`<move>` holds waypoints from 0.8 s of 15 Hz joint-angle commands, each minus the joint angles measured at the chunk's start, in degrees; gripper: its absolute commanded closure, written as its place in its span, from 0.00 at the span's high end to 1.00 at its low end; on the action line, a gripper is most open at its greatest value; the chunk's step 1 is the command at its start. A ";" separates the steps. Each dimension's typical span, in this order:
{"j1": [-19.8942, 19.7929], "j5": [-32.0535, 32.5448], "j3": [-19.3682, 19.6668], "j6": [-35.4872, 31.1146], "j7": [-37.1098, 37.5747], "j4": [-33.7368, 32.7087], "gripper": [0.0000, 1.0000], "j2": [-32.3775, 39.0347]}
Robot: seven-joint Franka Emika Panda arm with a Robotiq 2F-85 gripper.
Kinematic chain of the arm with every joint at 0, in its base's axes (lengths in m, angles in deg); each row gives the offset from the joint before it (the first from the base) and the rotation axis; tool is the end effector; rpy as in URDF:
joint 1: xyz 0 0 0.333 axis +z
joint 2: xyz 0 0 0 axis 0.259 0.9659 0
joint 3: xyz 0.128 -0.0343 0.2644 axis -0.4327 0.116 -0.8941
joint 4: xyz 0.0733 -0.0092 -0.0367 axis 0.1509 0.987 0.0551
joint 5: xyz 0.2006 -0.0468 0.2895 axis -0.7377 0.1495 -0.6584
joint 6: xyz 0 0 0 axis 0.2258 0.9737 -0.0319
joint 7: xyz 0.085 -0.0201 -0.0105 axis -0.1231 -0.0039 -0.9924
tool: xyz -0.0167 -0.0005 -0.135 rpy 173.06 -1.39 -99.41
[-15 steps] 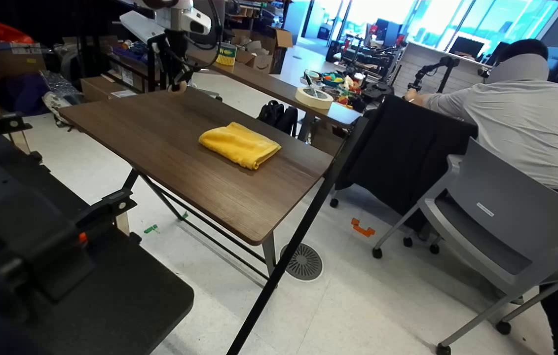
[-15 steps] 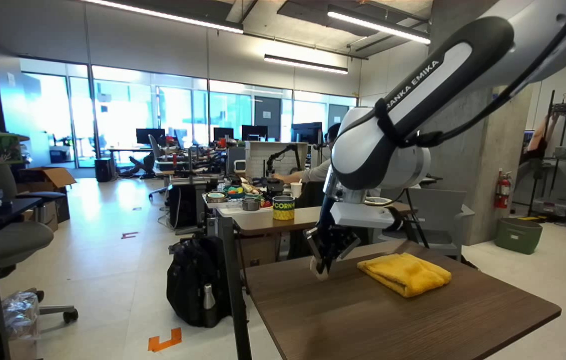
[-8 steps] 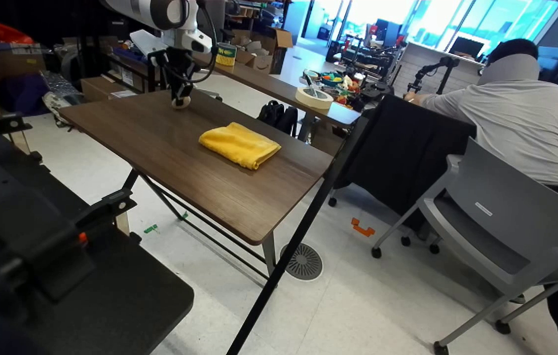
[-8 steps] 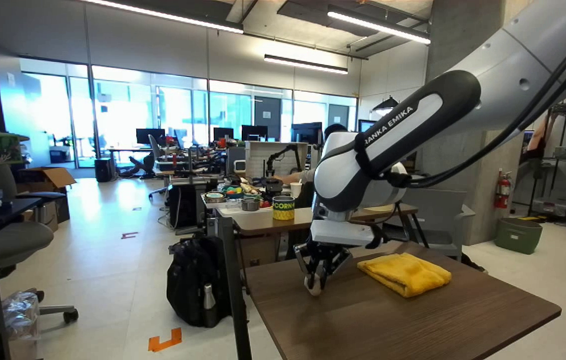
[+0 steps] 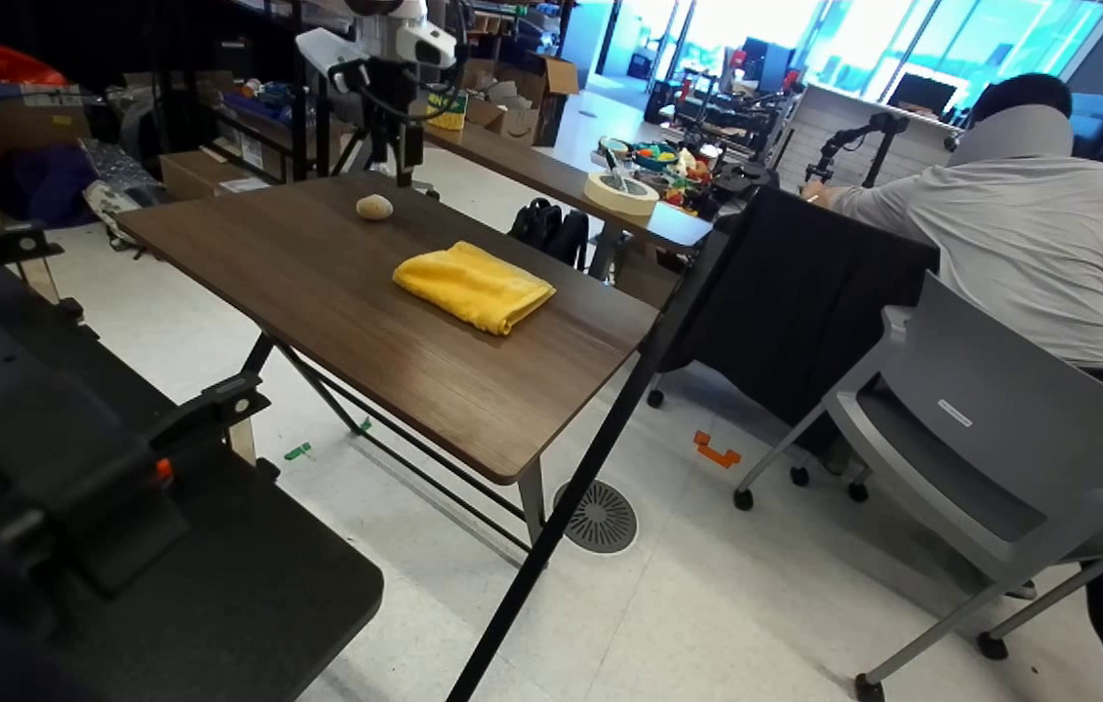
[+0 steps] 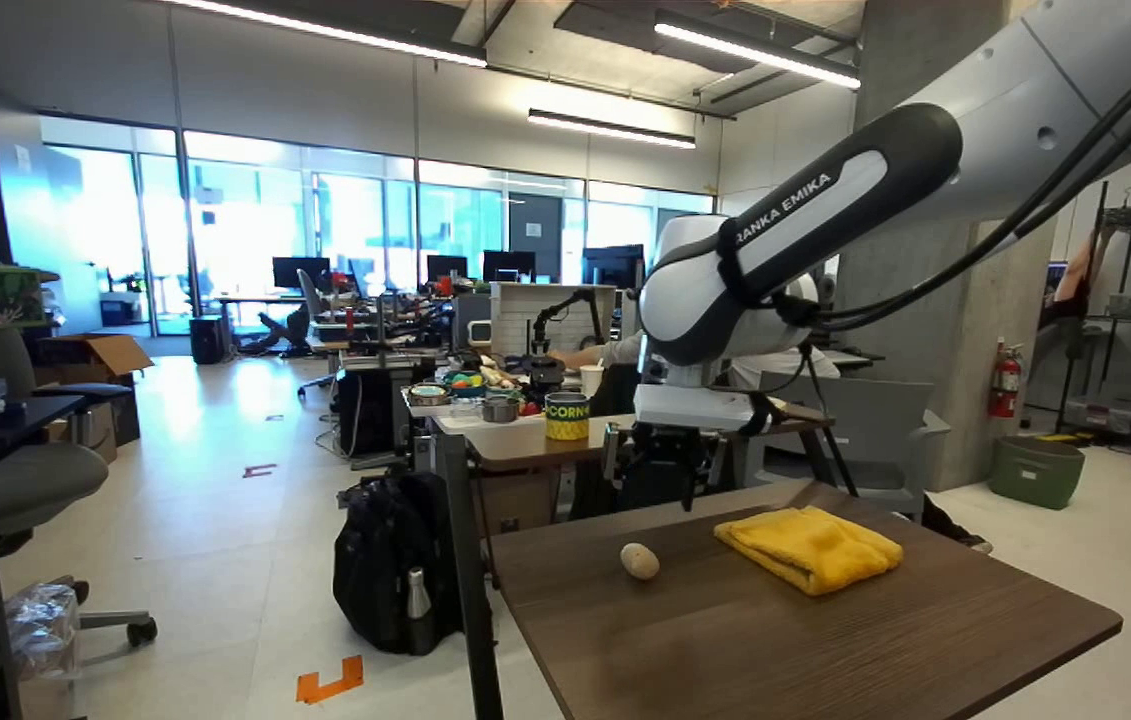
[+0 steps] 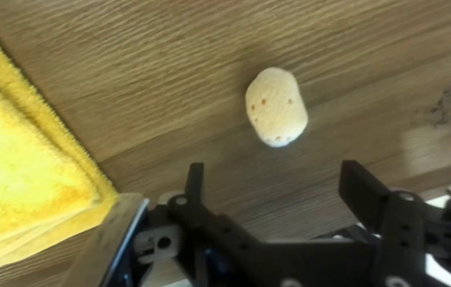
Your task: Use the towel to wipe the table
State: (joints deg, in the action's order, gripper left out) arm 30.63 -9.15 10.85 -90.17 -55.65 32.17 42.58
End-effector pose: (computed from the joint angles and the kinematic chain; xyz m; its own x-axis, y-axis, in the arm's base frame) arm 0.7261 0.1729 0.1173 0.9420 -0.3046 0.1409 -0.2999 -0.9524 -0.0544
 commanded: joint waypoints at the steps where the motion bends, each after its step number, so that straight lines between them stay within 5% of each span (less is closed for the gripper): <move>1: -0.70 0.46 4.73 0.66 6.09 6.44 1.00 -5.11; 12: -11.10 0.18 6.27 14.56 14.49 -2.13 1.00 5.92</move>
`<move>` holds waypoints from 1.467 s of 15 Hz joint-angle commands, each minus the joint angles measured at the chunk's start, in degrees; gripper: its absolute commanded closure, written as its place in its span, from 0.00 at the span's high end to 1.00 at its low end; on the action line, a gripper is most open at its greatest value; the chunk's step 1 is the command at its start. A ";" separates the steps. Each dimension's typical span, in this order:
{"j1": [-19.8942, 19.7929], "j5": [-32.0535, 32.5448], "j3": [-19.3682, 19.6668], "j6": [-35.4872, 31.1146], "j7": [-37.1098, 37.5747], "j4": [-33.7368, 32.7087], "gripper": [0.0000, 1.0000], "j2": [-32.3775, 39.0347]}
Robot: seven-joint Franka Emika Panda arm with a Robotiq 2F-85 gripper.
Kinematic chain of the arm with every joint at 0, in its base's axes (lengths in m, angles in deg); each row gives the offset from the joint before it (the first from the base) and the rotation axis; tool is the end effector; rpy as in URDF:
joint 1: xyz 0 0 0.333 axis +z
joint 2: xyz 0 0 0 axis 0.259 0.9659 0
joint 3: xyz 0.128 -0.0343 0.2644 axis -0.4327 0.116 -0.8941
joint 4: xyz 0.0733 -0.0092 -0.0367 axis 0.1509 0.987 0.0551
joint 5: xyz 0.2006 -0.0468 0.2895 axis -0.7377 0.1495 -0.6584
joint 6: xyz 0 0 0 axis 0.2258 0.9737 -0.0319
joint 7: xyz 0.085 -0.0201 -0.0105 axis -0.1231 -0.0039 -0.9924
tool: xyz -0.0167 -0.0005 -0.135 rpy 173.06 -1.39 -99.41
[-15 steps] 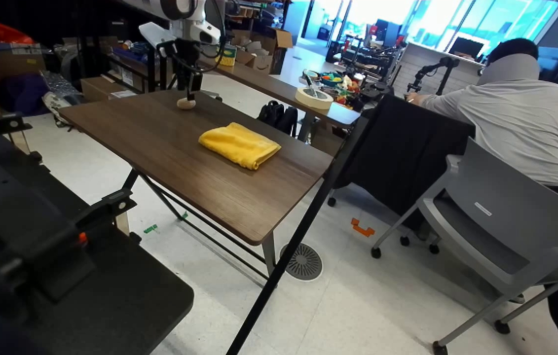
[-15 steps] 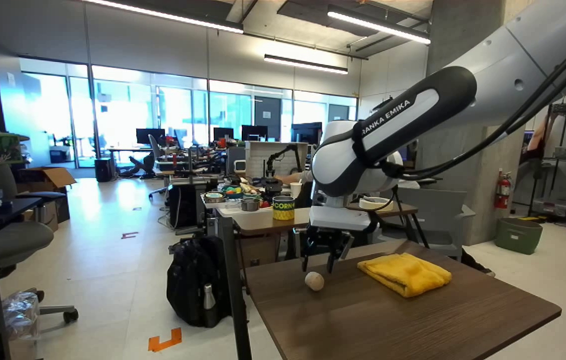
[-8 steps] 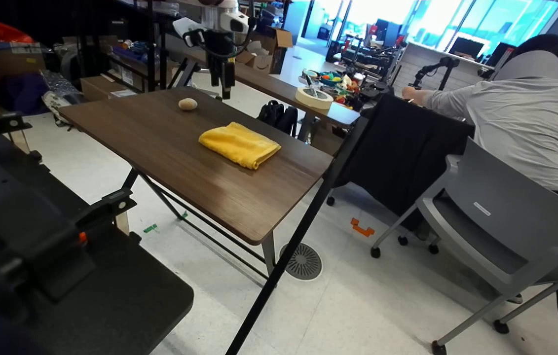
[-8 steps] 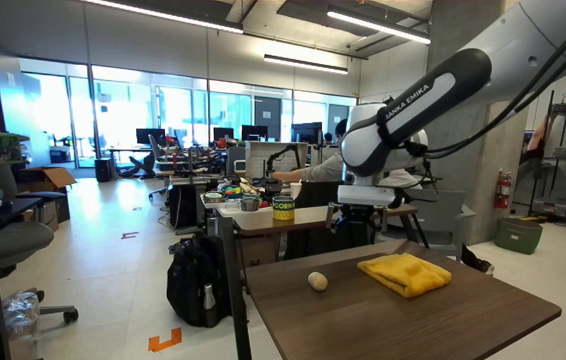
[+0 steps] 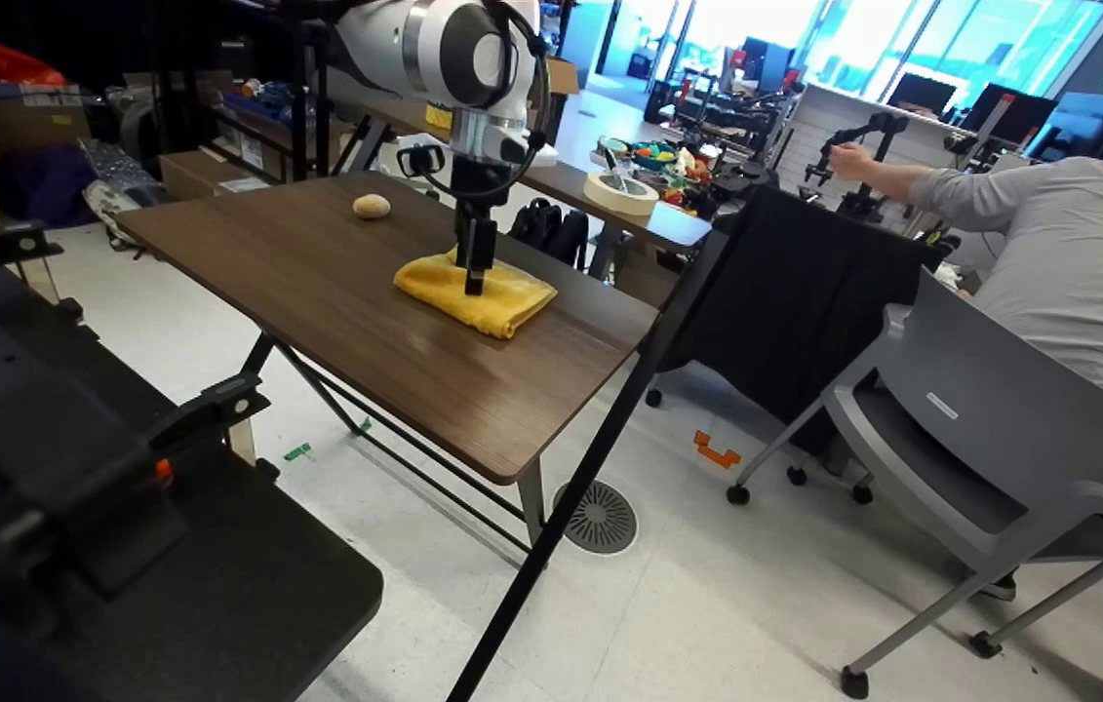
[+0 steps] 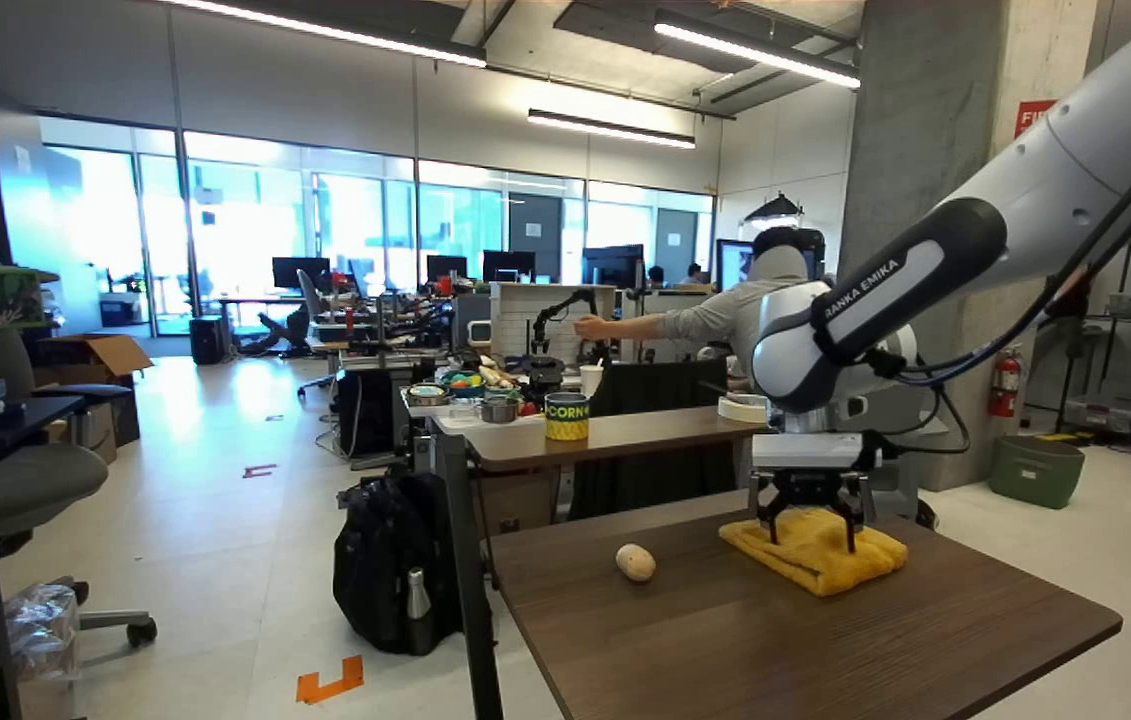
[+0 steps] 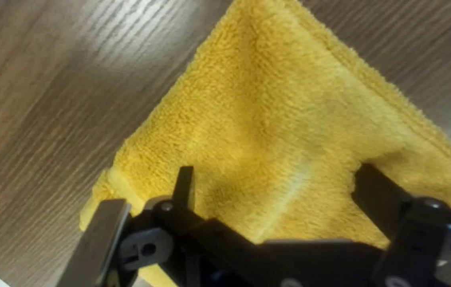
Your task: Use the towel to wipe the table
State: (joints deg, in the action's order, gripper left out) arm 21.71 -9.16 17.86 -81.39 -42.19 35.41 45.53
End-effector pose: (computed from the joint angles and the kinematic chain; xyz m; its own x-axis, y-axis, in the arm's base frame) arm 0.7001 -0.0075 0.0497 0.7345 -0.6781 0.0272 -0.6713 -0.7202 0.1751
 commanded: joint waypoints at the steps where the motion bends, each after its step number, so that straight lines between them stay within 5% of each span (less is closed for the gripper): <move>1: -2.81 0.12 -1.14 7.45 0.53 -6.56 1.00 3.75; 5: 0.20 1.43 -3.24 7.94 -6.75 -5.12 1.00 4.31; 17: 22.38 11.15 -8.10 -2.03 -14.94 14.89 1.00 -4.69; 22: 21.47 12.65 -8.48 0.76 -22.57 13.34 1.00 -4.26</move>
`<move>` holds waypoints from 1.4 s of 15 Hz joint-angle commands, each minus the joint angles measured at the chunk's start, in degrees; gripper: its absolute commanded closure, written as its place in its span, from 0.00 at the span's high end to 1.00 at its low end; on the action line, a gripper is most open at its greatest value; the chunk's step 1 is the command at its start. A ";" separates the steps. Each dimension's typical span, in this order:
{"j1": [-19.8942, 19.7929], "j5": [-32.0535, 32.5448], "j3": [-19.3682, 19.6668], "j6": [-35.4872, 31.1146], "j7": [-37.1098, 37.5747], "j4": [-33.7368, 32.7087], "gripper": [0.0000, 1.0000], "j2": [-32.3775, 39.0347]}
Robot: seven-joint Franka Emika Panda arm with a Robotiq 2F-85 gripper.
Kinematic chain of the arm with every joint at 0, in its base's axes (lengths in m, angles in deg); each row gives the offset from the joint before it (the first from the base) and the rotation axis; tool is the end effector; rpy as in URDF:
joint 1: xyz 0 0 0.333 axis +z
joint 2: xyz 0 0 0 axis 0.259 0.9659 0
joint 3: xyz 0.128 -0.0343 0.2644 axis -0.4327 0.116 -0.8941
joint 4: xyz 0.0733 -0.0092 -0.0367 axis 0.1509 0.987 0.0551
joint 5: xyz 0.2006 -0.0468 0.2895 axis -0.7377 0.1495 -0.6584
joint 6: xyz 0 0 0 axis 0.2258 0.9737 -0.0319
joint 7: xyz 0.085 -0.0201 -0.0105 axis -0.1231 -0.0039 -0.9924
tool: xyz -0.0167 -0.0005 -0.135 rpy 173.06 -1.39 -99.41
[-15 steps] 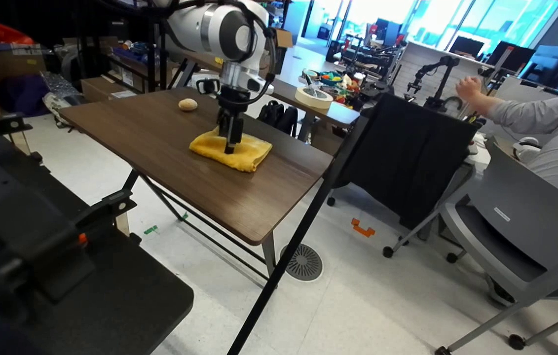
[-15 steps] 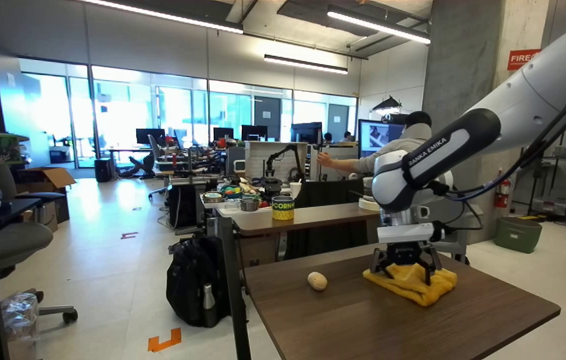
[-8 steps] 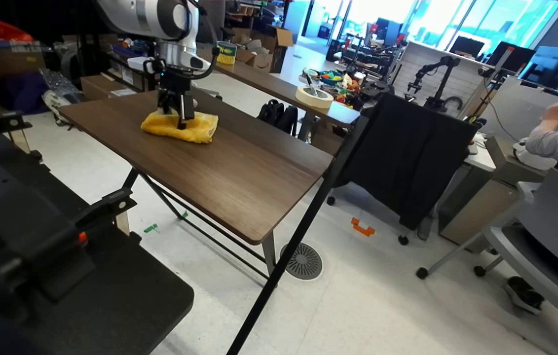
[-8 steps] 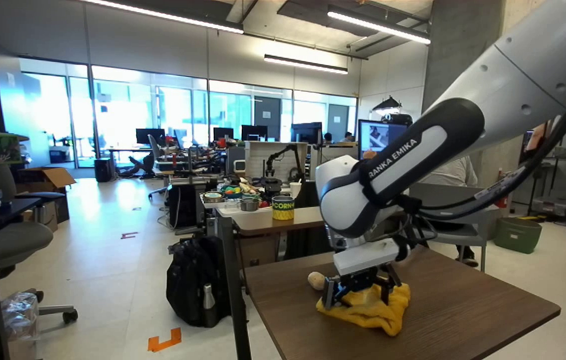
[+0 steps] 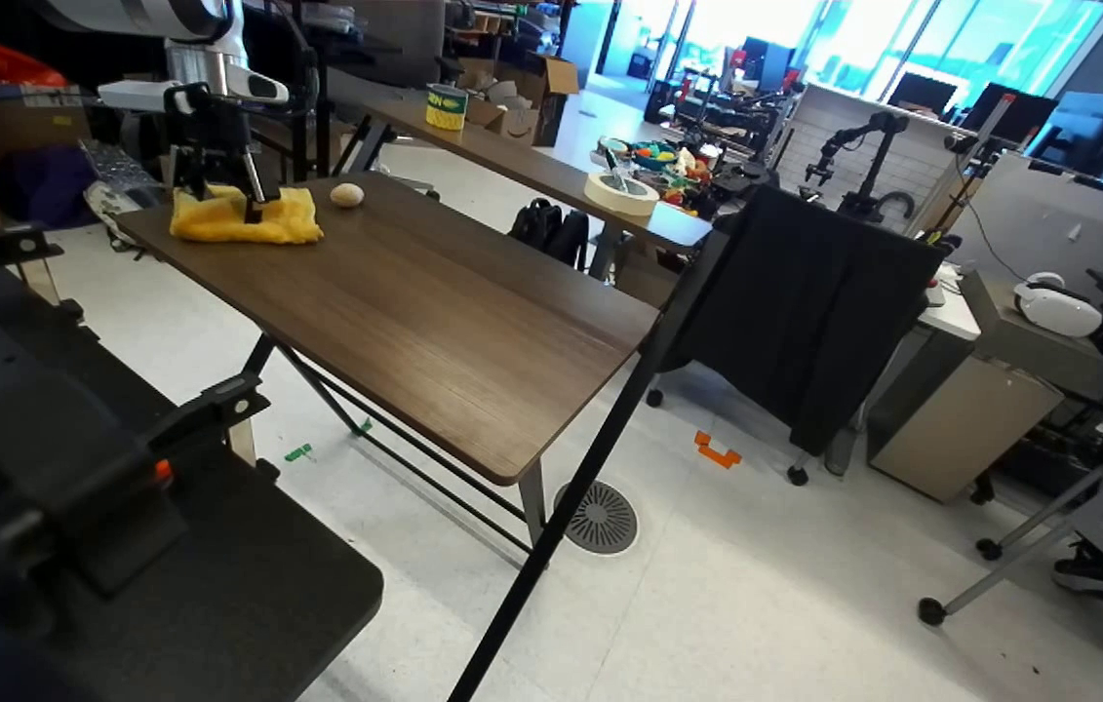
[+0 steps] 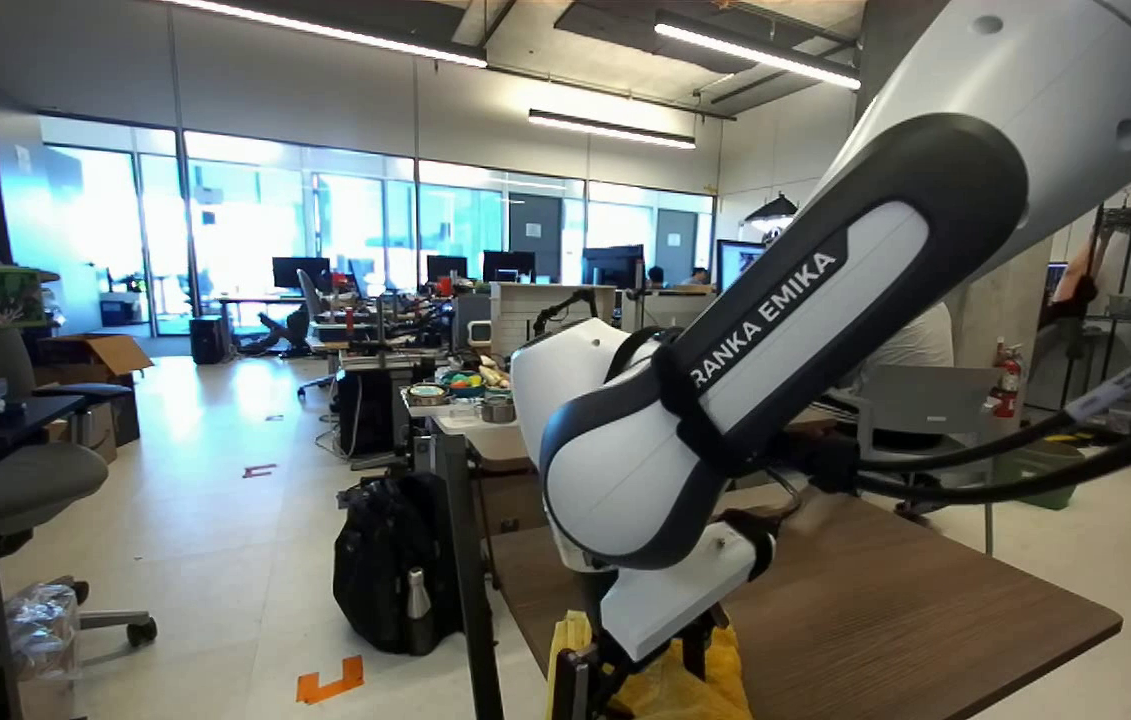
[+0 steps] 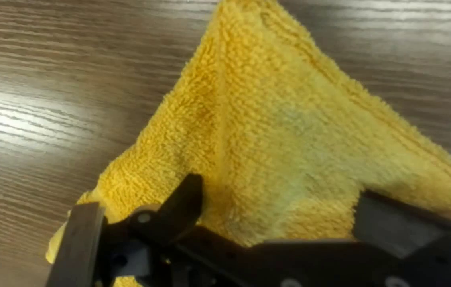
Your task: Use the towel to wipe the table
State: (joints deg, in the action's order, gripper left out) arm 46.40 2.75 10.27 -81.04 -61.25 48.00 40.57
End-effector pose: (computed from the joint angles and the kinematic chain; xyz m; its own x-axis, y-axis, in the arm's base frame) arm 0.5764 0.3036 0.0208 0.9724 0.1636 -0.1662 0.2027 -0.9454 0.2554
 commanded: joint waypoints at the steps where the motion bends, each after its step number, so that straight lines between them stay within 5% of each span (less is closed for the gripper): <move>1: -4.66 -0.25 0.19 1.43 -1.59 0.10 1.00 1.17; 8: -15.72 -2.81 4.03 8.81 4.55 -5.36 1.00 6.55; 11: -17.20 -3.72 2.78 14.95 3.50 -7.38 1.00 7.42; 21: -3.86 5.81 -2.16 5.25 -6.52 5.90 1.00 -1.01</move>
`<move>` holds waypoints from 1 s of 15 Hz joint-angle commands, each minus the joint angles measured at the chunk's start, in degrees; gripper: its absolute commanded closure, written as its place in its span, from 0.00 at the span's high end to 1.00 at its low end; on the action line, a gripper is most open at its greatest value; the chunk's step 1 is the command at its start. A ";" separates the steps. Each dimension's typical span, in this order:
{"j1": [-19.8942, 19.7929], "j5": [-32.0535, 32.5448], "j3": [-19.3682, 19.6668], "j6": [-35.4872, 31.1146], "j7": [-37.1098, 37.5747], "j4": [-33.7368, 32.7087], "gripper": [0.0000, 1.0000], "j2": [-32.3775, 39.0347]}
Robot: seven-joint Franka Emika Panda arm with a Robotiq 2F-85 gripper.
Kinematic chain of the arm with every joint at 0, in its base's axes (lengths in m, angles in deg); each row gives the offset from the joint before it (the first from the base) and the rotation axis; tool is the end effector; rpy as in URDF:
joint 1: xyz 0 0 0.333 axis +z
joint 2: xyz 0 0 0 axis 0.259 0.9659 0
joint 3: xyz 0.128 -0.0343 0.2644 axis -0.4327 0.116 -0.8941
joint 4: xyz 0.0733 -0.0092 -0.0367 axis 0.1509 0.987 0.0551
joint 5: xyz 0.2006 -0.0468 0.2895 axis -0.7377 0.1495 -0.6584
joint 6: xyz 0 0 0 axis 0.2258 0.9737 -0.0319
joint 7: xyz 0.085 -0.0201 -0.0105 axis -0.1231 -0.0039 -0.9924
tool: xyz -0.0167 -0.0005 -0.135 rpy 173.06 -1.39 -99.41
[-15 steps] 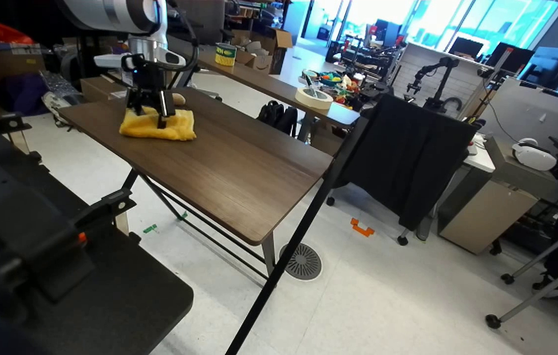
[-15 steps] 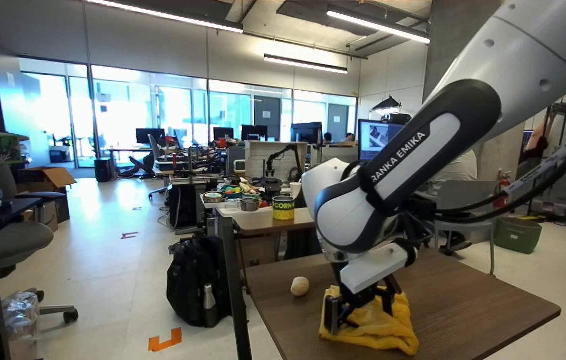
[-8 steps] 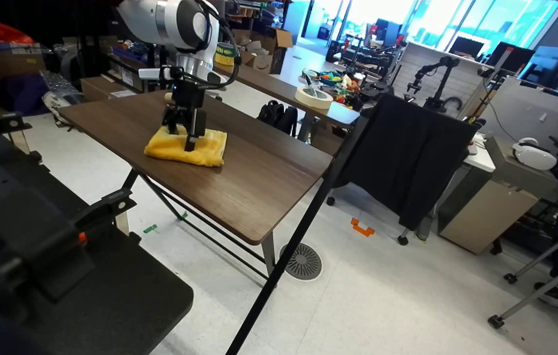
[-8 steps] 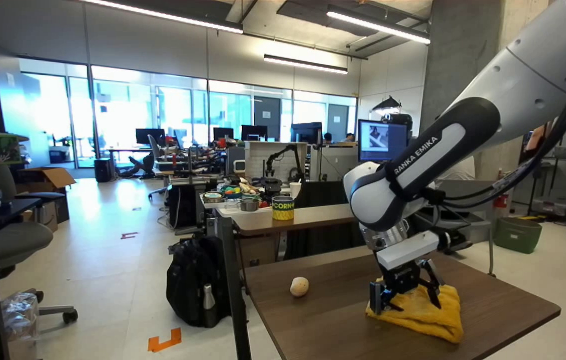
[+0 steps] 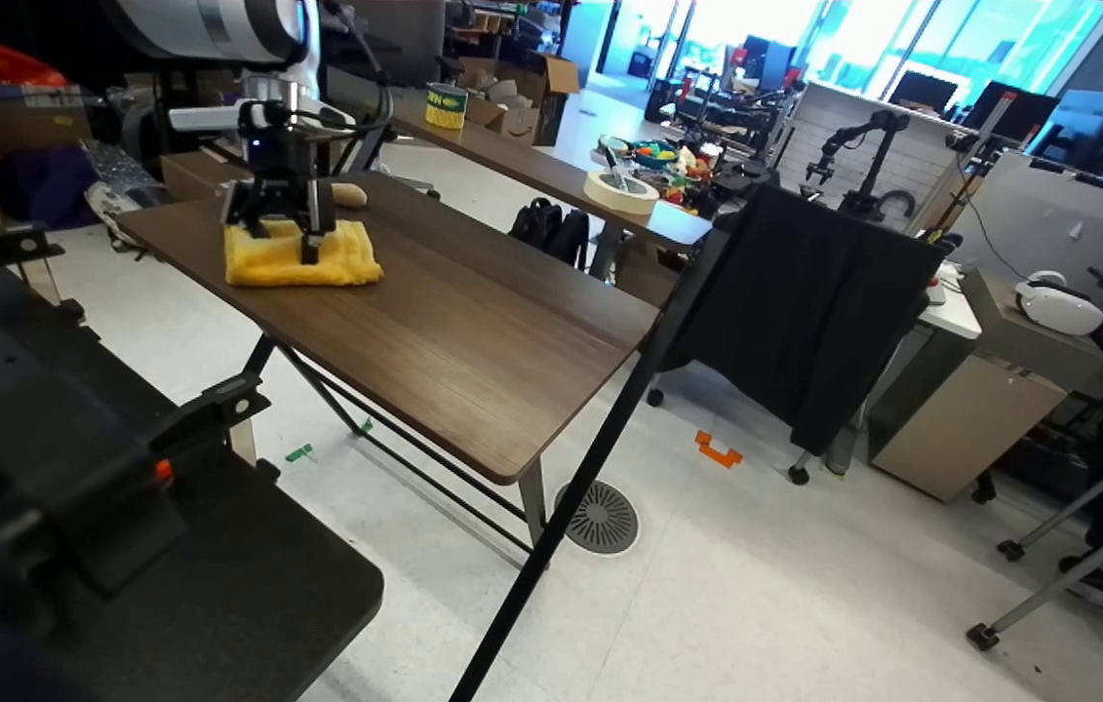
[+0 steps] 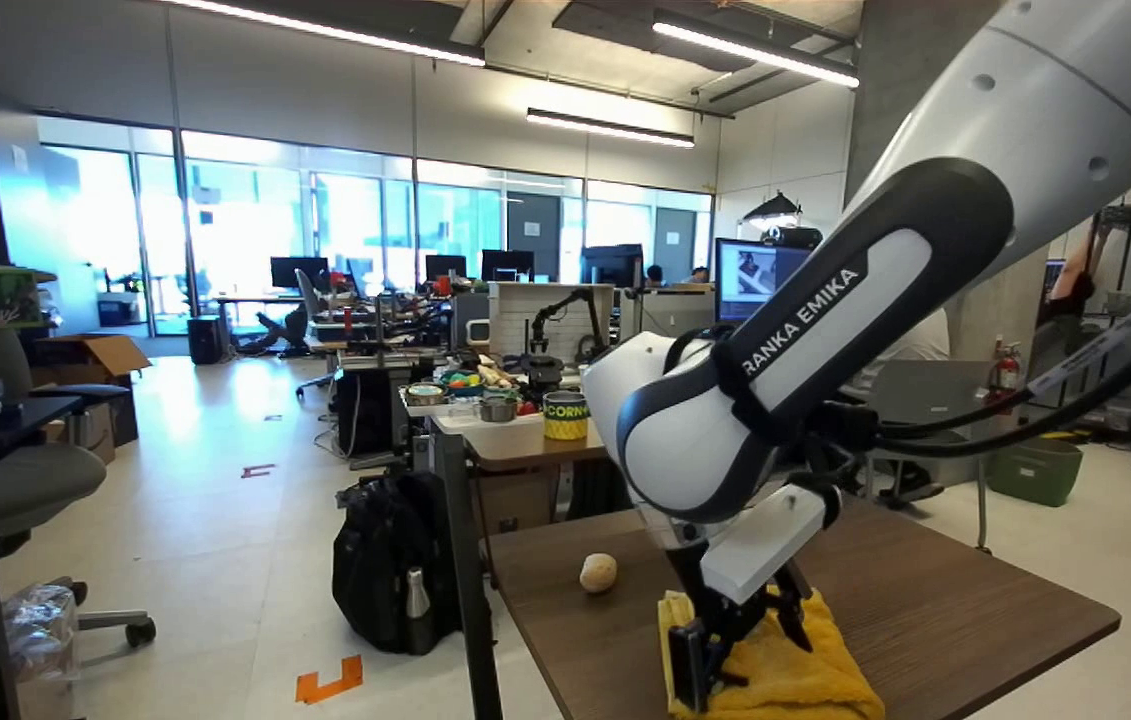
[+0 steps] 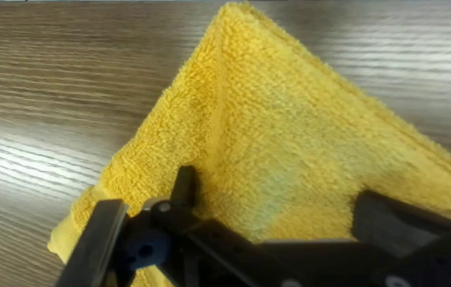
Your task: Use the towel to wipe the table
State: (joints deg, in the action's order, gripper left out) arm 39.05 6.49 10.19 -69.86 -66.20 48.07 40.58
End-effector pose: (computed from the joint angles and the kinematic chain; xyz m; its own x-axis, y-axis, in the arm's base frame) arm 0.5866 0.2065 0.0149 0.9328 0.0956 -0.3475 0.2211 -0.9131 0.3424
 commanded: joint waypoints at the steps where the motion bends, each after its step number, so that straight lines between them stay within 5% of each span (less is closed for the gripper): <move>1: 4.39 3.27 -2.09 -7.65 -2.51 5.91 1.00 -0.89; 4: 3.86 4.15 -0.89 -7.83 -0.14 2.18 1.00 1.16; 15: -12.49 -6.36 4.82 -2.72 10.70 -7.45 1.00 8.49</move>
State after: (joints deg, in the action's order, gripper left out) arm 29.60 2.30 13.52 -71.91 -59.65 45.49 42.00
